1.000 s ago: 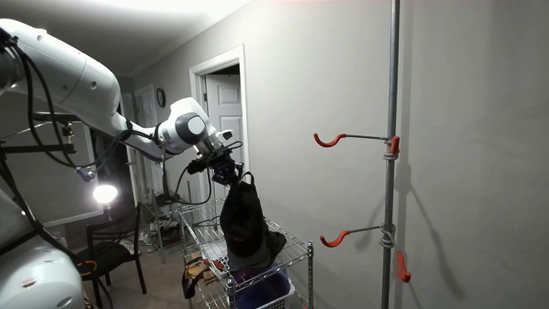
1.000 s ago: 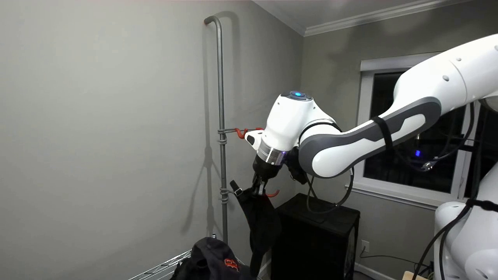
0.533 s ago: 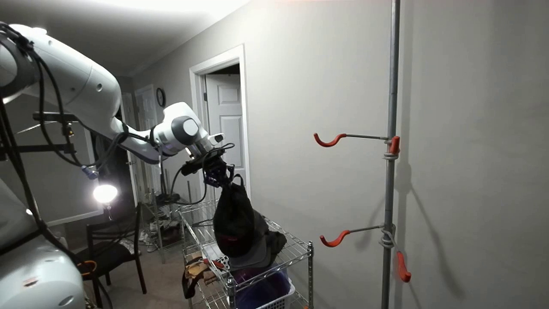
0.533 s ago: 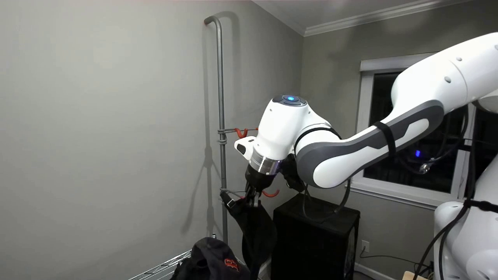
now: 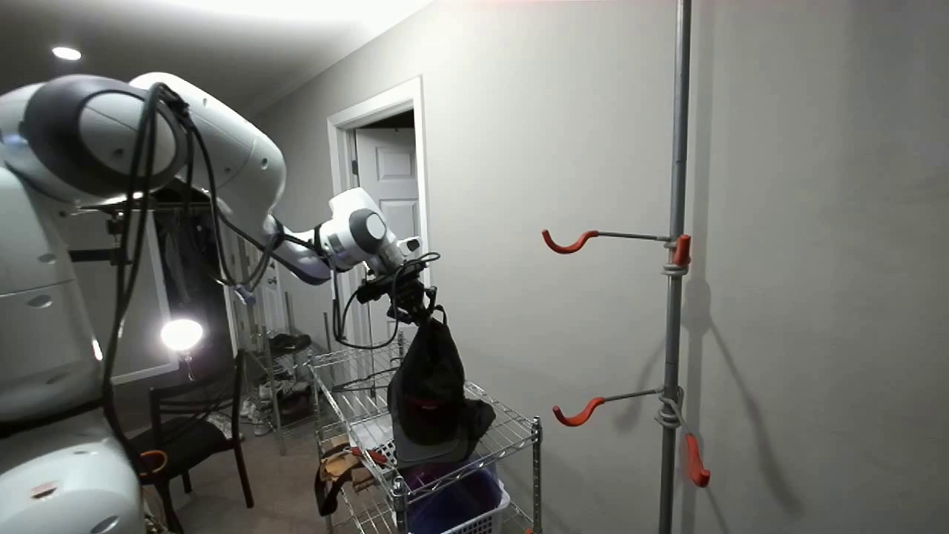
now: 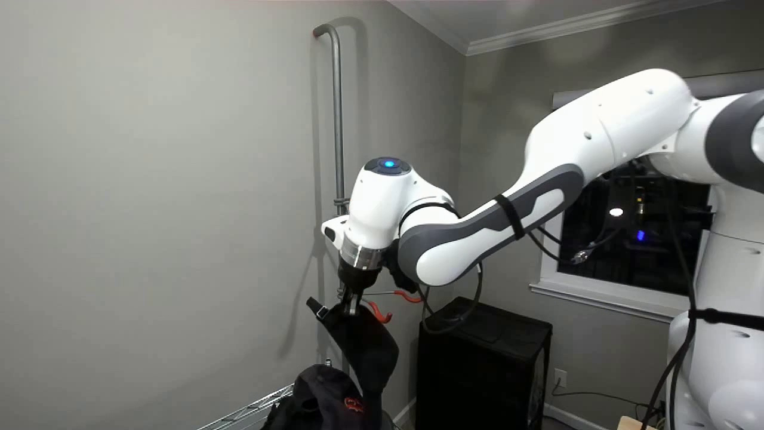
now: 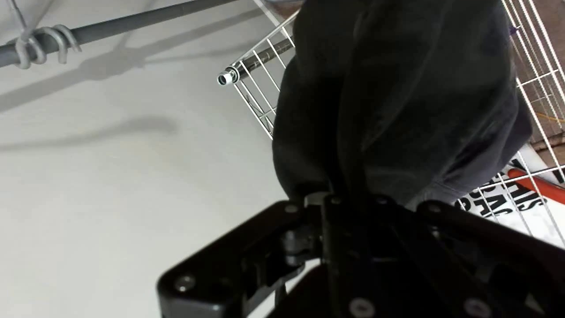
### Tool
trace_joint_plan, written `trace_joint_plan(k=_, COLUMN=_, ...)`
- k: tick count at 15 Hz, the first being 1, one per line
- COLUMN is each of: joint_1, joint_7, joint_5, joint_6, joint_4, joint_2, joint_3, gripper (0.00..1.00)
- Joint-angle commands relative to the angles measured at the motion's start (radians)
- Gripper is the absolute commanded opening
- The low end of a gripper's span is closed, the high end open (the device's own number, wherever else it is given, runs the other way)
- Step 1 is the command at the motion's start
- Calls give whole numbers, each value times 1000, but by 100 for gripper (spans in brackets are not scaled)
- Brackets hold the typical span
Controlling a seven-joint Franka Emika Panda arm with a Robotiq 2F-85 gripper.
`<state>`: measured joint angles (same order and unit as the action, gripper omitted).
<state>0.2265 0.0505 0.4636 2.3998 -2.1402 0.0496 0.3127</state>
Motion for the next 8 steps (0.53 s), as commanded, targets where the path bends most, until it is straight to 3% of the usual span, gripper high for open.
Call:
trace_joint_plan(k=1, joint_1=37, joint_7=18, joint_5=-69, joint_6=-45, joint_4=143, joint_2=-210, joint_3=2, gripper=3)
trace_joint_plan(k=4, joint_1=83, joint_7=49, joint_5=-156, joint_6=-76, joint_4=212, joint_2=-321, joint_3=15, gripper=3)
trace_joint_plan(k=8, joint_1=128, joint_7=50, joint_5=-188, joint_6=-104, joint_4=294, joint_2=-393, joint_3=9, gripper=3)
